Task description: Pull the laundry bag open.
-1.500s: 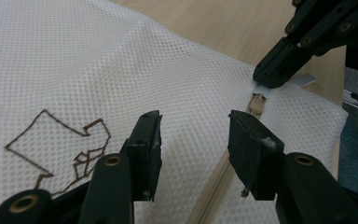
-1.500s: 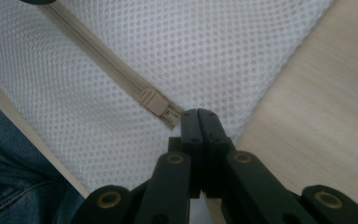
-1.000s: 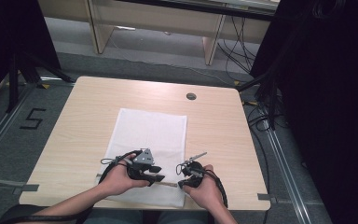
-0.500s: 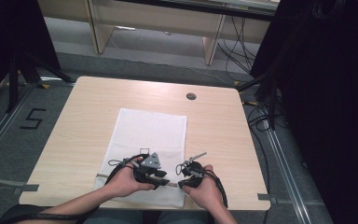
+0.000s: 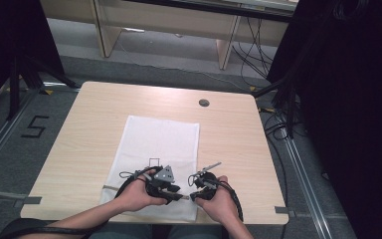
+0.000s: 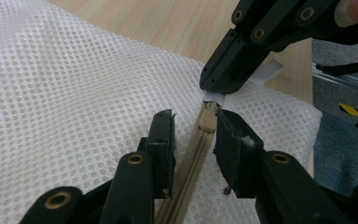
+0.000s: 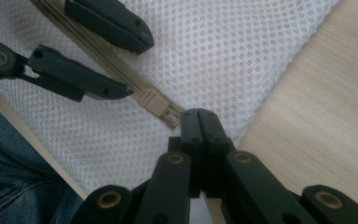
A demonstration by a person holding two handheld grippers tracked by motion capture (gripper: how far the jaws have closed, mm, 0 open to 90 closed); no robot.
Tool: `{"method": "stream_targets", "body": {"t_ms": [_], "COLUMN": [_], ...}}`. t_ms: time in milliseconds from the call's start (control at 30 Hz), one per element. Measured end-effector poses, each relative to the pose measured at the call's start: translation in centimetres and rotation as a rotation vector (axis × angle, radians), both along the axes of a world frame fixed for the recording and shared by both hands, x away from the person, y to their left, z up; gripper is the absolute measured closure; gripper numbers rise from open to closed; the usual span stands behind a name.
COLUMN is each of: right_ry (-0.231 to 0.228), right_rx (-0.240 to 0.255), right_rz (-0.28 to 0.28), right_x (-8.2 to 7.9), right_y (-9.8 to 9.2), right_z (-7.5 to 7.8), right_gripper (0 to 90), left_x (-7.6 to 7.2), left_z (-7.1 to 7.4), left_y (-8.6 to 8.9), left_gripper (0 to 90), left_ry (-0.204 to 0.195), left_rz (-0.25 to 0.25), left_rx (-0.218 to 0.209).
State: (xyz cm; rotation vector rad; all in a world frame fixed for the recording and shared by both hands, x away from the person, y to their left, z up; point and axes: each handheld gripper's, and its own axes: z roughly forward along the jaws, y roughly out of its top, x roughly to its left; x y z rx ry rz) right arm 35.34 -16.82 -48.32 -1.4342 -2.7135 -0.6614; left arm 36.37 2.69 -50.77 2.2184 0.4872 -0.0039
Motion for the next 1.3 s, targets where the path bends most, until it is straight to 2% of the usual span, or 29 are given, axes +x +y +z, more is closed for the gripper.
{"method": "stream_targets", "body": {"t_ms": [233,267,333,367,433,467,500,533,600,667,733,800,900,1200,1233,1300], "right_ry": [0.002,-0.012,0.008,-0.015,-0.001,0.015,0.015,-0.007,-0.005,-0.019,-0.013,-0.016,-0.016,-0.015,0.006,0.005], "right_rx": [0.001,0.014,0.017,0.017,0.016,0.018,0.018,0.011,0.013,0.021,0.020,0.027,0.029,0.024,0.014,0.012], "right_rz": [-0.001,0.018,0.002,0.021,0.010,-0.002,-0.002,0.008,0.009,0.017,0.008,0.023,0.025,0.028,-0.003,-0.003], "right_x": [0.02,0.11,0.00,0.14,0.06,-0.04,-0.04,0.10,0.11,0.16,0.15,0.21,0.21,0.30,0.11,0.11], "right_y": [-0.02,-0.11,-0.04,-0.14,-0.08,-0.02,-0.02,-0.12,-0.13,-0.19,-0.18,-0.27,-0.31,-0.28,-0.15,-0.15], "right_z": [0.00,-0.09,-0.01,-0.13,-0.05,0.02,0.02,-0.09,-0.09,-0.17,-0.17,-0.19,-0.19,-0.23,-0.05,-0.05], "right_gripper": [90.0,90.0,90.0,90.0,90.0,90.0,90.0,90.0,90.0,90.0,90.0,90.0,90.0,90.0,90.0,90.0], "left_x": [-0.05,-0.08,-0.14,-0.18,-0.17,-0.26,-0.25,-0.22,-0.25,-0.26,-0.13,-0.09,-0.14,-0.17,-0.13,-0.09], "left_z": [-0.19,-0.25,-0.25,-0.30,-0.25,-0.32,-0.32,-0.27,-0.25,-0.14,0.01,0.08,-0.12,-0.39,-0.40,-0.36], "left_y": [-0.34,-0.58,-0.70,-0.80,-0.83,-0.89,-0.88,-0.86,-0.85,-0.79,-0.69,-0.68,-0.73,-0.86,-0.86,-0.94], "left_gripper": [67.7,67.6,67.4,67.4,67.4,67.4,67.4,67.4,67.5,67.3,67.3,67.6,68.0,67.9,67.9,68.0], "left_ry": [-0.001,-0.006,-0.006,-0.005,-0.027,-0.011,-0.012,-0.020,-0.023,-0.024,-0.037,-0.026,-0.028,-0.024,-0.030,-0.044], "left_rz": [-0.003,-0.013,-0.016,-0.017,-0.026,-0.016,-0.016,-0.022,-0.023,-0.023,-0.032,-0.020,-0.032,-0.025,-0.030,-0.048], "left_rx": [0.024,0.023,0.024,0.027,0.044,0.030,0.029,0.039,0.041,0.027,0.035,0.020,0.024,0.022,0.023,0.012]}}
